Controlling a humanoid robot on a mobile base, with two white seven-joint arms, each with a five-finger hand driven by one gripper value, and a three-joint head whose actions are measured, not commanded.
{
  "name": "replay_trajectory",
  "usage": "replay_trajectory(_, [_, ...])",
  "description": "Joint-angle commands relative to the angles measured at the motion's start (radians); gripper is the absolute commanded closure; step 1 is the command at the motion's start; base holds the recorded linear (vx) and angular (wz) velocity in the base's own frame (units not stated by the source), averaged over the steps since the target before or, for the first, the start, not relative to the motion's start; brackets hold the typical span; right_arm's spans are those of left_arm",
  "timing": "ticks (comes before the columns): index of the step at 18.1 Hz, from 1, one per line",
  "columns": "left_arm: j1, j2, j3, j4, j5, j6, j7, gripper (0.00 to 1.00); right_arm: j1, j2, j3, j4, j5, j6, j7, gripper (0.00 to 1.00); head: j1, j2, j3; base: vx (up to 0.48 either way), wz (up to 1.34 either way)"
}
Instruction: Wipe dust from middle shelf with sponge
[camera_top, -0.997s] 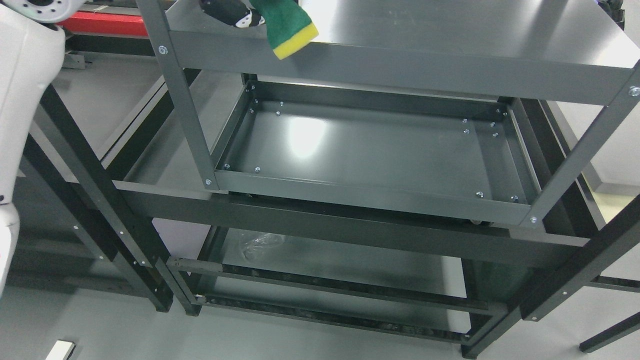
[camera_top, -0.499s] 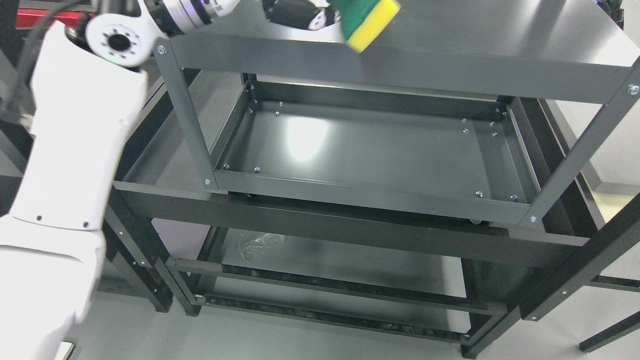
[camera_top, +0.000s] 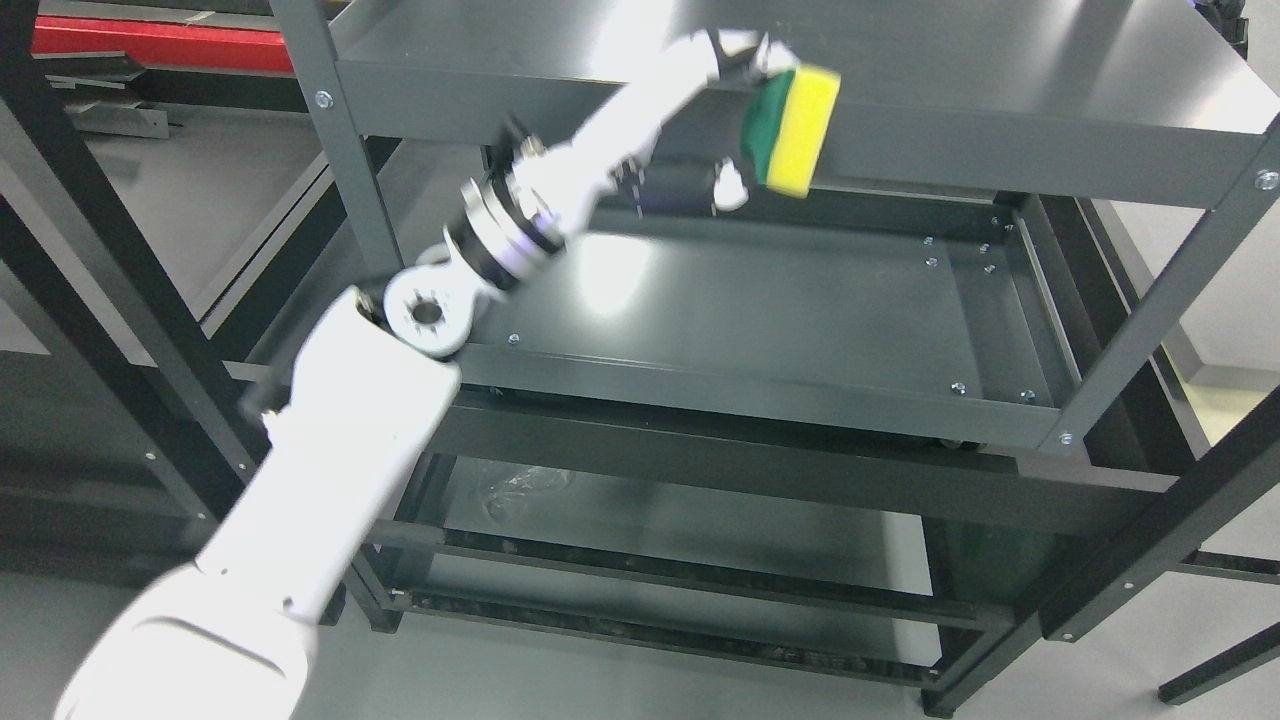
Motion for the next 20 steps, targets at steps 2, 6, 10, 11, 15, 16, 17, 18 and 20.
replay_trajectory(2, [0.338,-0.051,-0.213,-0.034,0.203,0.001,0.023,0.85,0.001,-0.017,0.0,-0.017,0.0,0.072,0.001,0.0,0.0,0.0,0.0,0.0,0.0])
replay_trajectory(6, [0.406,-0.051,-0.169,-0.094,0.322,0.056,0.296,0.85,0.001,-0.017,0.0,-0.017,0.0,0.072,0.001,0.0,0.0,0.0,0.0,0.0,0.0])
replay_trajectory(10, [0.48,-0.051,-0.09,-0.183,0.359,0.163,0.405,0.86,-0.001,-0.017,0.0,-0.017,0.0,0.072,0.001,0.0,0.0,0.0,0.0,0.0,0.0])
replay_trajectory(11, [0.498,-0.051,-0.061,-0.206,0.359,0.189,0.407,0.86,0.001,-0.017,0.0,-0.017,0.0,0.072,0.001,0.0,0.0,0.0,0.0,0.0,0.0])
replay_trajectory(15, [0.509,-0.051,0.101,-0.252,0.359,0.24,0.407,0.86,0.001,-0.017,0.0,-0.017,0.0,0.072,0.001,0.0,0.0,0.0,0.0,0.0,0.0])
replay_trajectory(16, [0.509,-0.051,0.138,-0.273,0.359,0.258,0.407,0.86,-0.001,-0.017,0.0,-0.017,0.0,0.072,0.001,0.0,0.0,0.0,0.0,0.0,0.0])
replay_trajectory(17, [0.509,-0.051,0.166,-0.292,0.359,0.278,0.407,0.86,0.001,-0.017,0.0,-0.017,0.0,0.072,0.001,0.0,0.0,0.0,0.0,0.0,0.0])
replay_trajectory(18, [0.509,-0.051,0.18,-0.302,0.359,0.287,0.407,0.86,-0.001,-0.017,0.0,-0.017,0.0,0.072,0.001,0.0,0.0,0.0,0.0,0.0,0.0])
replay_trajectory(20, [0.509,-0.051,0.201,-0.324,0.359,0.309,0.407,0.86,-0.001,-0.017,0.0,-0.017,0.0,0.072,0.001,0.0,0.0,0.0,0.0,0.0,0.0])
